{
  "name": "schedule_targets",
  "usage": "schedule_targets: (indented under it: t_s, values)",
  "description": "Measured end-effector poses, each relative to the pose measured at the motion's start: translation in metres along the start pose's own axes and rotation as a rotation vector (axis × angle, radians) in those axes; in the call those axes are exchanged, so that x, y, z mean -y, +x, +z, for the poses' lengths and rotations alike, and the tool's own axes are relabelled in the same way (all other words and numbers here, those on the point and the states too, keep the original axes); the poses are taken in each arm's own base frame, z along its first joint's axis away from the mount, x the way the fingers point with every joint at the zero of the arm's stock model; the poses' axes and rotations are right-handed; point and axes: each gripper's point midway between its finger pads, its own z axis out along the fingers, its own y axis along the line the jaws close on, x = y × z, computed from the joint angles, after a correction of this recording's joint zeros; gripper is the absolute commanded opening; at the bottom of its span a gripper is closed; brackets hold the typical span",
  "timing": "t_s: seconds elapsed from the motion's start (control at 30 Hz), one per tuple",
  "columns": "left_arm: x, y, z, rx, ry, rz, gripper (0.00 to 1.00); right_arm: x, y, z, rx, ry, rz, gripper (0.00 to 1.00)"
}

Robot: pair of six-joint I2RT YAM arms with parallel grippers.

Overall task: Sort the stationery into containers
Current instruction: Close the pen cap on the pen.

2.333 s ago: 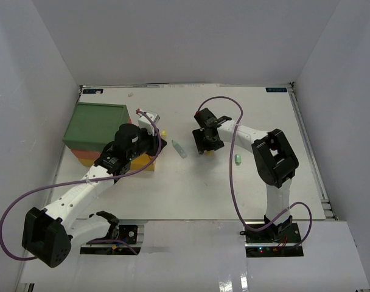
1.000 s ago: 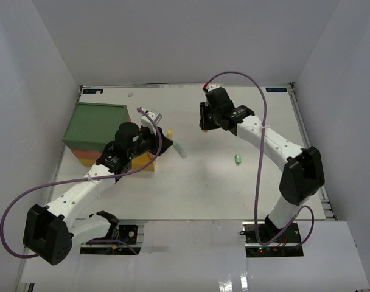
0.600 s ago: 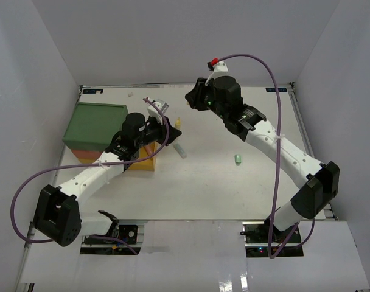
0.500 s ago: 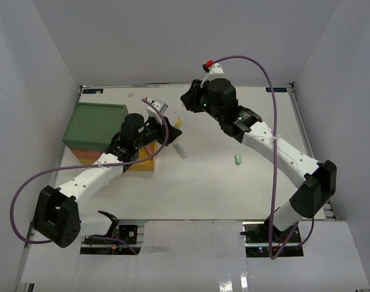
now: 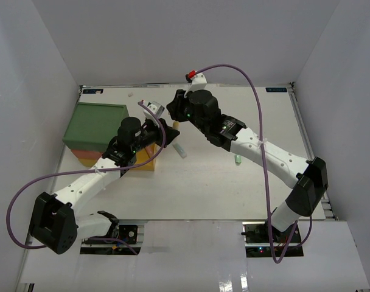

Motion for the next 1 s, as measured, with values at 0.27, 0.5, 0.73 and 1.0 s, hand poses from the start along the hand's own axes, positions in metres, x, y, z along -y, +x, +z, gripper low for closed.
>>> schedule_targets:
  t_s: [0.27,0.5,0.73,1.0]
  values:
    - [-0.003,0.0,0.0,0.003,-0.014,0.0,0.2,0.013,0.004,0.002,0.017,0.065,-0.027,0.08]
    - [-0.004,0.0,0.0,0.005,-0.021,-0.001,0.2,0.018,0.005,0.002,0.021,0.084,-0.044,0.08]
    - [-0.004,0.0,0.0,0.004,-0.022,-0.001,0.2,0.018,0.008,0.002,0.014,0.08,-0.044,0.08]
    - [-0.004,0.001,0.0,-0.002,-0.024,-0.007,0.19,0.017,0.014,0.002,0.0,0.071,-0.042,0.08]
